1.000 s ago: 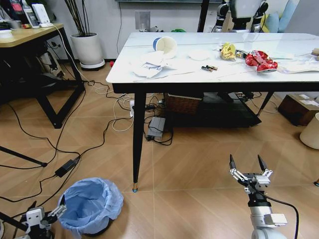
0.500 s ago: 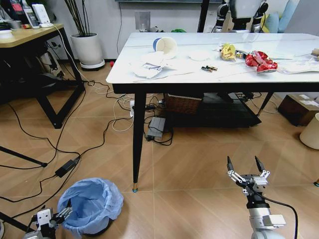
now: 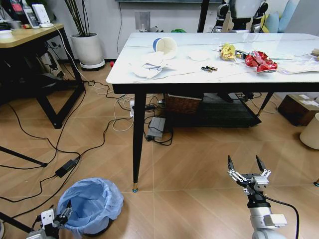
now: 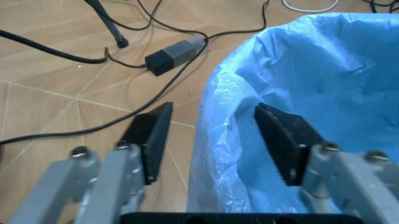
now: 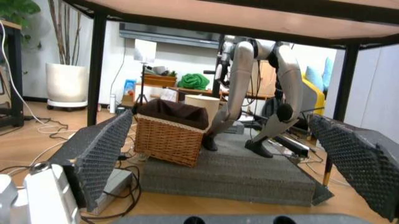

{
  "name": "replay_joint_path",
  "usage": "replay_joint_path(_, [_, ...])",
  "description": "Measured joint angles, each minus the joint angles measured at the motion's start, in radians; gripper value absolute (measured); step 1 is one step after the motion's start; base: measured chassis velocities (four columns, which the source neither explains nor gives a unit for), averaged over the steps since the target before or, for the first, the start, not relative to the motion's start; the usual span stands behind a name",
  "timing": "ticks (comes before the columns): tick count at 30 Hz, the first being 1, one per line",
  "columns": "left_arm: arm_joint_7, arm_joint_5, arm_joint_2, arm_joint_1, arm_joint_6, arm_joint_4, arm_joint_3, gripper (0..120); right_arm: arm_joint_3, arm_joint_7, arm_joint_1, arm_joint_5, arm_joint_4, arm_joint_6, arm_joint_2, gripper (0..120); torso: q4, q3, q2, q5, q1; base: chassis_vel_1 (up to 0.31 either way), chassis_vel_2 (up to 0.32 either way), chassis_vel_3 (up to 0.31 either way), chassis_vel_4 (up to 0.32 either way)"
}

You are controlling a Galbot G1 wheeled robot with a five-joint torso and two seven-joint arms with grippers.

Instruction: Pick up the trash bin and place the trash from the table into it.

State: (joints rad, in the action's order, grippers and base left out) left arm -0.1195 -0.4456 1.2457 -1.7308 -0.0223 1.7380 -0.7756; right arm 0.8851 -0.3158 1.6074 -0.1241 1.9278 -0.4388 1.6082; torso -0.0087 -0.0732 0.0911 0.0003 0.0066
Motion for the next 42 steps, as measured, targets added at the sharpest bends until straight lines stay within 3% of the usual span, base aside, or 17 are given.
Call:
replay_joint_path(11, [0.002,-0.003,0.007,0.001,-0.035,0.001,0.000,10,0.002,0.002,0.004,-0.004,0.010,0.010,0.000,100,0.0001,0.000,0.000,0.0005,0.000,0.000,0.000,0.000,0.000])
replay_joint_path(15, [0.004,-0.005,0.010,0.001,-0.042,0.003,0.000,1,0.002,0.003,0.003,-0.005,0.010,0.013,0.000,100,0.0000,0.000,0.001,0.0003,0.000,0.000,0.000,0.000,0.000])
replay_joint_path(25, [0.014,-0.010,0.015,-0.010,-0.052,0.016,0.001,1,0.004,0.003,0.004,-0.005,0.010,0.016,0.000,100,0.0001,-0.001,0.001,-0.0004,0.000,0.000,0.000,0.000,0.000])
replay_joint_path(28, [0.031,-0.024,0.009,-0.035,-0.063,0.066,0.013,1,0.007,0.004,0.011,-0.007,0.010,0.016,0.000,100,0.0001,-0.001,0.000,-0.0022,0.000,0.000,0.000,0.000,0.000])
replay_joint_path(38, [0.061,-0.057,-0.032,-0.080,-0.083,0.230,0.062,1,0.032,0.024,0.050,-0.026,0.004,0.002,-0.041,100,-0.0002,-0.001,0.001,-0.0005,0.000,0.000,0.000,0.000,0.000])
replay_joint_path(42, [0.083,-0.043,-0.045,-0.083,-0.081,0.297,0.119,1,0.052,0.024,0.072,-0.027,0.012,0.002,-0.066,100,0.0001,-0.001,0.001,-0.0004,0.000,0.000,0.000,0.000,0.000])
